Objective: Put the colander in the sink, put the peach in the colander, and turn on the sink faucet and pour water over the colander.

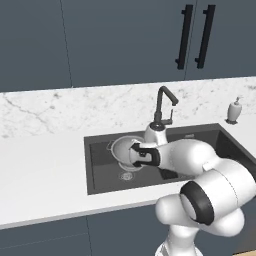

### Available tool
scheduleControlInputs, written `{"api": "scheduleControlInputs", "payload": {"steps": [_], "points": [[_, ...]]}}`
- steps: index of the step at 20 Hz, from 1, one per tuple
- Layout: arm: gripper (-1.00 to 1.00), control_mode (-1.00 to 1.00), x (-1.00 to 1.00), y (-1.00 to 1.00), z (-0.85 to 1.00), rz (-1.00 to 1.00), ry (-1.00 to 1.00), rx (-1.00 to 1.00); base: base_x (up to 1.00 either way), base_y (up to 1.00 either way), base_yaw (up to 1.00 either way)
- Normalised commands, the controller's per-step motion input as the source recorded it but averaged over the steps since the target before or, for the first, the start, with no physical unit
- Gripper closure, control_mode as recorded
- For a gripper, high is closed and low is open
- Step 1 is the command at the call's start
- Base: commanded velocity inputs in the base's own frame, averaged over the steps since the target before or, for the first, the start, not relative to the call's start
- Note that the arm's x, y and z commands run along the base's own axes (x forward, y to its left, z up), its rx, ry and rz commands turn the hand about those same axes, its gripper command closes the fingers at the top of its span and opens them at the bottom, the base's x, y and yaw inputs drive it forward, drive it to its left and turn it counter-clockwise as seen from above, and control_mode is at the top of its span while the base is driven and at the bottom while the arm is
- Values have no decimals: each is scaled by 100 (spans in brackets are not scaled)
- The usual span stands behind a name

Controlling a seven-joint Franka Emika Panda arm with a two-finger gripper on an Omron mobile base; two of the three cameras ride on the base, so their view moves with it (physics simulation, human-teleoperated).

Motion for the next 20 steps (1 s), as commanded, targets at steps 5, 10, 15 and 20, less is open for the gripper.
{"api": "scheduleControlInputs", "payload": {"steps": [5, 10, 15, 20], "points": [[100, -100, 20, -7, -2, -35, 6, 2, 0, 0, 0], [100, -100, 12, -20, -8, -31, 11, 4, 0, 0, 0], [100, -100, 9, -17, -1, -24, 14, 2, 0, 0, 0], [100, -100, 11, -11, -13, -10, 6, 0, 0, 0, 0]]}}
